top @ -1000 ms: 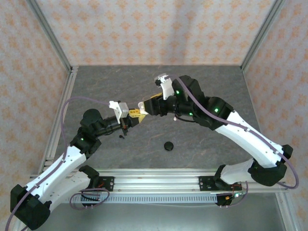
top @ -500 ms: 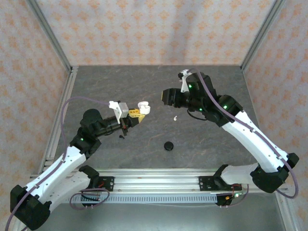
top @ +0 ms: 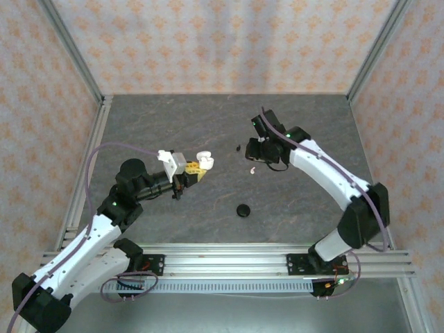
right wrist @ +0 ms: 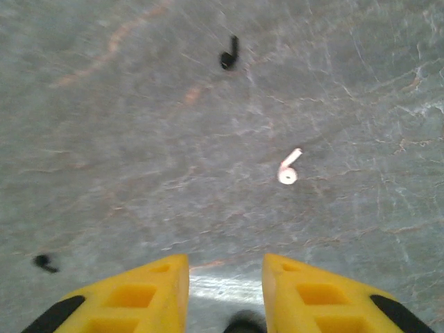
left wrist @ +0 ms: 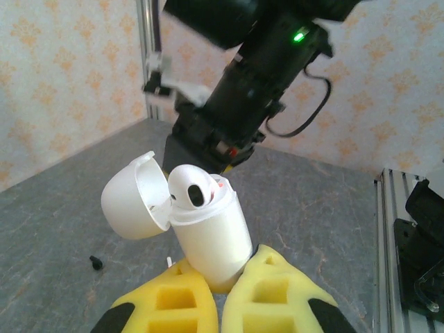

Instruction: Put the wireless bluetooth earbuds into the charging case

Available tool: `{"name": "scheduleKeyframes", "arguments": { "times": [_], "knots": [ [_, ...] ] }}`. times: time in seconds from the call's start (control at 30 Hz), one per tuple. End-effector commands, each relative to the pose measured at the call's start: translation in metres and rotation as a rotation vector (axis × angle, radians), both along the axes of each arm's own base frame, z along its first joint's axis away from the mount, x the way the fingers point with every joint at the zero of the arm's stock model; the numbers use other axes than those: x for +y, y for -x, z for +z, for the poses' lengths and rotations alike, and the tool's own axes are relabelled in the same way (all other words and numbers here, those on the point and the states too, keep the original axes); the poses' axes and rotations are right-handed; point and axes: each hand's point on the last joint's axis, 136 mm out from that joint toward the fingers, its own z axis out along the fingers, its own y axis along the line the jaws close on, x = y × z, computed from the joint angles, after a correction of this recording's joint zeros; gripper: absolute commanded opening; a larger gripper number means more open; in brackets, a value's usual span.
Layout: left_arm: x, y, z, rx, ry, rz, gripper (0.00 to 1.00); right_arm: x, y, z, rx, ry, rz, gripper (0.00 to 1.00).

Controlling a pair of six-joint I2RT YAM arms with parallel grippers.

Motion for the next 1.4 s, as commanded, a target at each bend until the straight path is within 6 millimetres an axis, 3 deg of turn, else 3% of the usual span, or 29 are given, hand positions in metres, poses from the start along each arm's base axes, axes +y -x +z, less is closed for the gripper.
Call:
{"name": "scheduleKeyframes", "arguments": {
  "times": [0.0, 0.17, 0.33, 0.6, 0.73, 0.97, 1.37],
  "knots": [
    [0.001, 0.002, -0.003, -0.026, -0.024, 0.004, 0.00, -0.001, -0.023, -0.023, 0.044, -0.017, -0.002, 0.29],
    [0.001, 0.000, -0.006, -0.015, -0.031, 0.009, 0.00, 0.003, -0.054, -0.076, 0.188, -0.049, 0.016, 0.20],
    [0.002, 0.000, -0.007, -0.013, -0.035, 0.021, 0.00, 0.003, -0.067, -0.126, 0.314, -0.018, 0.035, 0.16],
    [0.004, -0.002, -0.014, -0.005, -0.040, 0.038, 0.00, -0.008, -0.077, -0.154, 0.346, 0.037, 0.064, 0.15],
    [0.003, -0.003, -0.013, -0.008, -0.039, 0.037, 0.00, -0.017, -0.067, -0.159, 0.377, 0.066, 0.066, 0.14],
    [0.003, -0.004, -0.015, 0.000, -0.042, 0.036, 0.00, -0.028, -0.030, -0.169, 0.451, 0.084, 0.111, 0.13],
    [0.004, 0.000, -0.016, -0.004, -0.036, 0.036, 0.00, -0.040, 0.023, -0.164, 0.513, 0.040, 0.053, 0.14]
  ]
}}
